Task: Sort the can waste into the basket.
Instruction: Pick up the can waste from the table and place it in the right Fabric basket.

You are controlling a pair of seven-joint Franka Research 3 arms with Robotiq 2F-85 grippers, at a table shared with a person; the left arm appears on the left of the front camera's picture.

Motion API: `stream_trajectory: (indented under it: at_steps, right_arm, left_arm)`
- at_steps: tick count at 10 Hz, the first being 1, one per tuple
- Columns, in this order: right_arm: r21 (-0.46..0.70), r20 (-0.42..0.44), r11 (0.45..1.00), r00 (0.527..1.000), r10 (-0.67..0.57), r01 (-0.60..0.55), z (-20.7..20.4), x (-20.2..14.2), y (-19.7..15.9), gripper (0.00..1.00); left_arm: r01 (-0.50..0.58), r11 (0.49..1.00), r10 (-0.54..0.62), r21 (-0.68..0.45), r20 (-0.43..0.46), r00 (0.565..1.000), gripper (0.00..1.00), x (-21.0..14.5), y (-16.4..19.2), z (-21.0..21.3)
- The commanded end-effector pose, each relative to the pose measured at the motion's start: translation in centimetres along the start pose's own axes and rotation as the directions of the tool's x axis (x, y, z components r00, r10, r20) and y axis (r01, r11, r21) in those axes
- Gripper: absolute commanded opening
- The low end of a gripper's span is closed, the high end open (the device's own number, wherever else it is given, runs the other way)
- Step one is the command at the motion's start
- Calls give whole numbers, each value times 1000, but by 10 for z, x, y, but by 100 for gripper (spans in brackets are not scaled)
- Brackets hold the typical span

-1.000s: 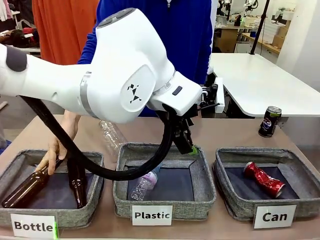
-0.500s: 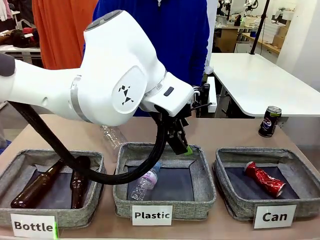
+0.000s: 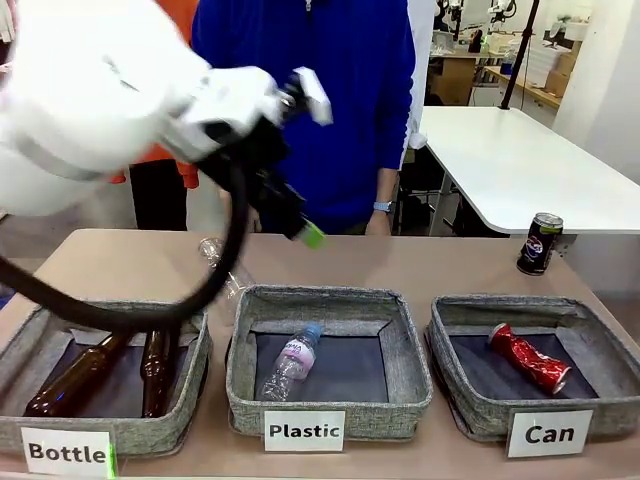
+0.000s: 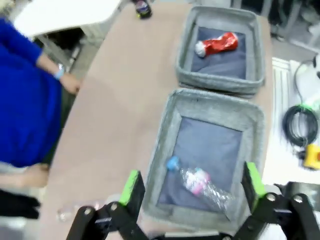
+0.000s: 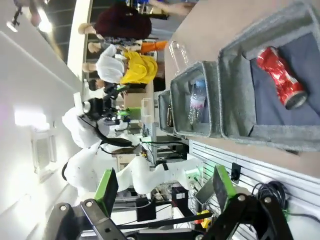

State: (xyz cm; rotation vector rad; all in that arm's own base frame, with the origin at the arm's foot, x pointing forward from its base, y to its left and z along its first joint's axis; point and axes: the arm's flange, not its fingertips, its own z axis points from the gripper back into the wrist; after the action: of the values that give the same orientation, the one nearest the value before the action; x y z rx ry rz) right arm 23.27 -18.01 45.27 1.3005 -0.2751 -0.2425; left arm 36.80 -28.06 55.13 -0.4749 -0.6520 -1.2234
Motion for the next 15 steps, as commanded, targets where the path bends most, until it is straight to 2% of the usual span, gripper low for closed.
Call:
stream_trajectory:
  at_steps: [1, 2, 4, 5, 6, 7, 8, 9, 10, 11, 12, 13, 15]
  right_arm:
    - [-68, -50, 998, 999, 10, -14, -76, -18, 17, 100]
    - [-75, -109, 997, 994, -11, 3, -100, -11, 24, 100]
    - [-109, -182, 994, 982, -42, 22, -146, 3, 29, 100]
    - [-102, -223, 994, 972, -71, 49, -163, 14, 28, 100]
    - [-104, -267, 992, 958, -103, 78, -179, 27, 21, 100]
    - [-100, -302, 988, 942, -146, 121, -187, 30, 13, 100]
    - [-82, -328, 983, 927, -181, 163, -189, 34, 7, 100]
    - [-60, -314, 983, 931, -185, 175, -184, 44, 1, 100]
    - [-1, -301, 980, 935, -188, 197, -174, 47, 1, 100]
    - [50, -273, 976, 943, -191, 212, -158, 58, 0, 100]
    - [74, -225, 976, 957, -185, 206, -146, 64, -2, 100]
    - [-39, -308, 980, 931, -195, 193, -172, 51, -8, 100]
    - [-39, -308, 980, 931, -195, 193, -172, 51, -8, 100]
  left_arm:
    - [-210, 978, 210, -4, 57, 976, 100, -65, 5, 43]
    - [-303, 950, 306, -73, 36, 951, 100, -101, 17, 59]
    - [-459, 855, 492, -241, 93, 866, 100, -180, 17, 94]
    - [-558, 774, 623, -298, 210, 753, 100, -218, 23, 109]
    - [-644, 666, 745, -376, 370, 555, 100, -258, 20, 124]
    - [-715, 524, 847, -463, 371, 381, 100, -292, 13, 137]
    - [-659, 508, 860, -554, 357, 363, 100, -314, 9, 150]
    - [-689, 452, 890, -566, 336, 308, 100, -342, 13, 148]
    - [-737, 414, 909, -534, 294, 296, 100, -368, 6, 161]
    - [-717, 468, 883, -516, 312, 351, 100, -388, 7, 159]
    - [-713, 507, 855, -483, 385, 347, 100, -396, 5, 156]
    - [-723, 424, 903, -545, 312, 294, 100, -379, 53, 192]
    - [-723, 424, 903, -545, 312, 294, 100, -379, 53, 192]
